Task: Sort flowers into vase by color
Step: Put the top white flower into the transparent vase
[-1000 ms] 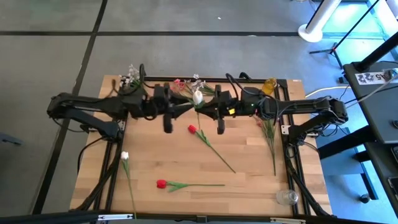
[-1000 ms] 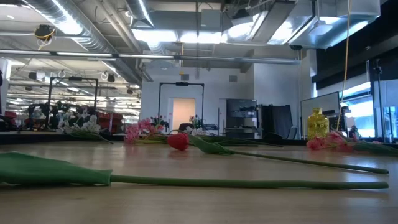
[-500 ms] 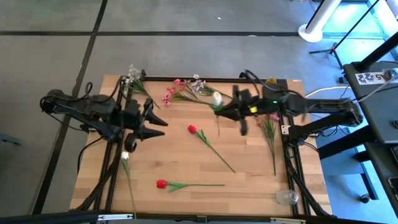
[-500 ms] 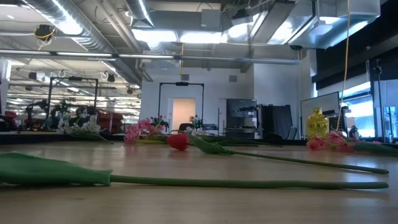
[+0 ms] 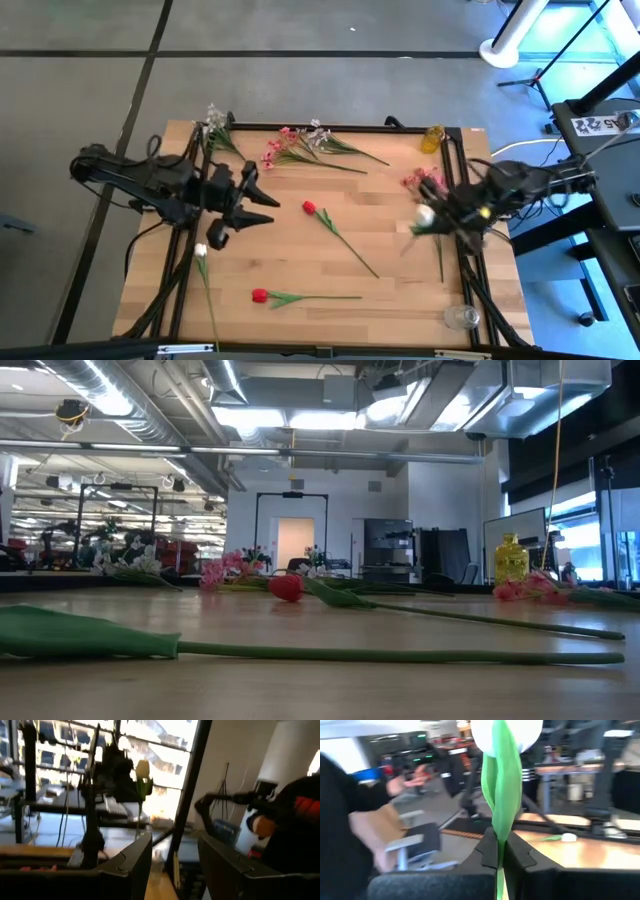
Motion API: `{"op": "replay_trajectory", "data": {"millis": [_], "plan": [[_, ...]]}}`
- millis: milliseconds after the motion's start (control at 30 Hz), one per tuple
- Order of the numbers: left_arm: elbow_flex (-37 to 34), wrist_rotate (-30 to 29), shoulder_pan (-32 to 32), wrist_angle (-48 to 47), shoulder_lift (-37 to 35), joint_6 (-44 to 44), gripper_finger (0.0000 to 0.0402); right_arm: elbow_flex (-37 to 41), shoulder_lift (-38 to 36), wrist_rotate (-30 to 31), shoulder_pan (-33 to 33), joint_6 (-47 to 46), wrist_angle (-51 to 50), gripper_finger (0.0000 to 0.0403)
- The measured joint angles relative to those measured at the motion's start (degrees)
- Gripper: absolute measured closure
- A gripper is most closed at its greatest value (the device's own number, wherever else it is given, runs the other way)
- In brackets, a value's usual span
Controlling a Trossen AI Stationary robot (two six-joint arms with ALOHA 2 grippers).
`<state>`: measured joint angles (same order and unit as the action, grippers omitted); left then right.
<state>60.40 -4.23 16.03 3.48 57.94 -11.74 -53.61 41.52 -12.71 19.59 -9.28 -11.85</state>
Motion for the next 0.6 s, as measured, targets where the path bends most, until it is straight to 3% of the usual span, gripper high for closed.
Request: {"op": "replay_trajectory", "data": {"millis": [267, 400, 600], "plan": [[0.0, 0.9, -0.6, 16.5, 10.8, -0.6, 0.0247, 1.6, -12.7, -2.9, 14.2, -5.2, -2.9, 0.0400], [0.0, 1.0, -2.3, 20.7, 14.7, -5.2, 0.0247, 3.6, -11.9, -2.2, 21.3, -5.9, -2.4, 0.0400], [0.0, 3.3, -2.7, 28.0, 18.1, -5.6, 0.0247, 9.9, -9.8, -0.9, 32.7, -10.1, 9.0, 0.0400]]}}
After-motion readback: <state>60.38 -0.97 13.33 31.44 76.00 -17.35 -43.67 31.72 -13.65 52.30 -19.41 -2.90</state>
